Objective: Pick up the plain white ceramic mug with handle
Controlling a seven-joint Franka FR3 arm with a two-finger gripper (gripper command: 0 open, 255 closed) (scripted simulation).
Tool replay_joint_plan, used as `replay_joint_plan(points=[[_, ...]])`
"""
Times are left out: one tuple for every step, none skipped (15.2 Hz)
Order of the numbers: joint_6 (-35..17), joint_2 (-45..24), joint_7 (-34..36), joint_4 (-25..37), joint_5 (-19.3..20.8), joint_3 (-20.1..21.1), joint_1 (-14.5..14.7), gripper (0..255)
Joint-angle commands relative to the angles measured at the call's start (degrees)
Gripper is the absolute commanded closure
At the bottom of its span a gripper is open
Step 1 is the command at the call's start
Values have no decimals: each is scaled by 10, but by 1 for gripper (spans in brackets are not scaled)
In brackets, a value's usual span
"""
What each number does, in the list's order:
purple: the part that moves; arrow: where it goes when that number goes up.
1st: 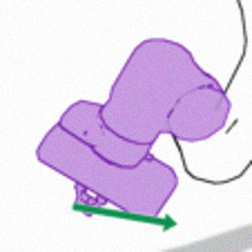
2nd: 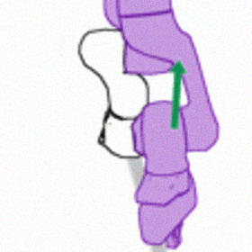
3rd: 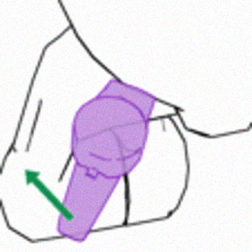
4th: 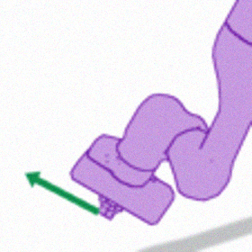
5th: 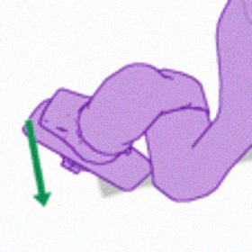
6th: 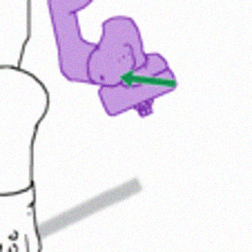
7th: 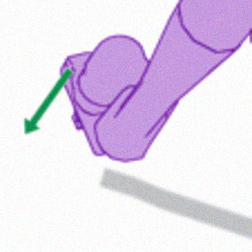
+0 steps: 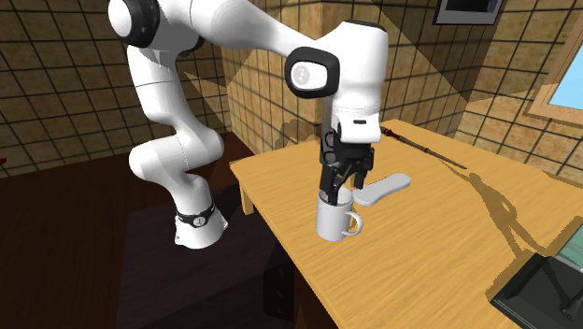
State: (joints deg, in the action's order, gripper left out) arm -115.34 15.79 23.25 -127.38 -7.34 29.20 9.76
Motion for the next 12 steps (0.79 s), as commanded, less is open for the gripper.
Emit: replay_joint_plan(points=[[-17, -5, 2, -12, 1, 3, 1, 0], [-21, -6, 3, -15, 1, 4, 1, 0], [-21, -6, 3, -16, 1, 4, 1, 0], [-22, -5, 3, -17, 0, 4, 1, 255], [-21, -4, 2, -17, 0, 3, 1, 255], [-21, -4, 2, -17, 0, 3, 1, 255], [-21, -4, 2, -17, 0, 3, 1, 255], [-21, -4, 2, -17, 0, 3, 1, 255], [-21, -4, 2, -17, 0, 3, 1, 255], [-21, -4, 2, -17, 0, 3, 1, 255], [-21, -4, 2, -17, 0, 3, 1, 255], [-21, -4, 2, -16, 0, 3, 1, 255]])
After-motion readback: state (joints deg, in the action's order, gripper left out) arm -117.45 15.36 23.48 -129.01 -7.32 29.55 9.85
